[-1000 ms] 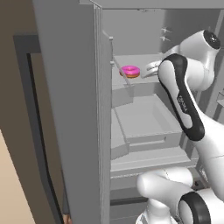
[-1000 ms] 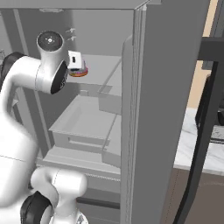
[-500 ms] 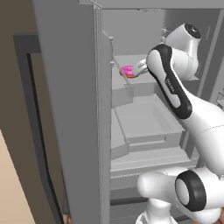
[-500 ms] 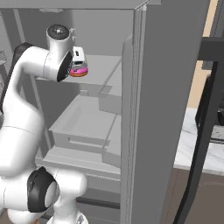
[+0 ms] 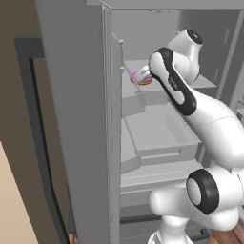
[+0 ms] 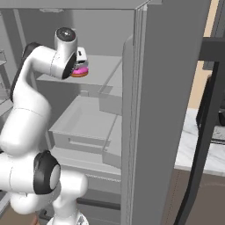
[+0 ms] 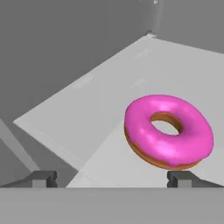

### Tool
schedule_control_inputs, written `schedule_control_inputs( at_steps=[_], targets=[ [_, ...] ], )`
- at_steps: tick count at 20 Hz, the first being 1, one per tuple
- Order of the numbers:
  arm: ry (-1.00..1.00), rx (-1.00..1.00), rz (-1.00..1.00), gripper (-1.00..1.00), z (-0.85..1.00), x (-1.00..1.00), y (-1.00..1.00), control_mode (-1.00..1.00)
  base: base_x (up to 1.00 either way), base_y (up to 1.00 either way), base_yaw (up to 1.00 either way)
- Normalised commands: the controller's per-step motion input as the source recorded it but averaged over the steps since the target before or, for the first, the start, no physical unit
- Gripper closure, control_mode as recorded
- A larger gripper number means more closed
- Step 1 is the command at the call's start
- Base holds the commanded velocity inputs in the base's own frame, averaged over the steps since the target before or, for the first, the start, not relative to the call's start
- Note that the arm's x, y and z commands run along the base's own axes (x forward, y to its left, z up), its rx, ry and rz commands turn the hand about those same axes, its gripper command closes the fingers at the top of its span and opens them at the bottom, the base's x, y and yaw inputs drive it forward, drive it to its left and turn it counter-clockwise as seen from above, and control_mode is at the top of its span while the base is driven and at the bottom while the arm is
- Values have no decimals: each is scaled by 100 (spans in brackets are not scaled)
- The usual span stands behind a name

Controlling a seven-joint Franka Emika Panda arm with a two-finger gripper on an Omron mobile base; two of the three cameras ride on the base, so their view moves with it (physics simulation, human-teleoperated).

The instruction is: Take the donut and cupcake from the fridge and place them on the empty tray on the dining counter.

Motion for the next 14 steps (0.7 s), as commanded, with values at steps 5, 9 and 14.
schedule_control_inputs(
  at_steps=[5,9,14],
  targets=[
    [0,-4,0,-100,-9,47,11,-100,0,0,0],
    [1,-4,0,-100,-2,42,5,-100,0,0,0],
    [5,-3,0,-100,-3,39,6,-100,0,0,0]
  ],
)
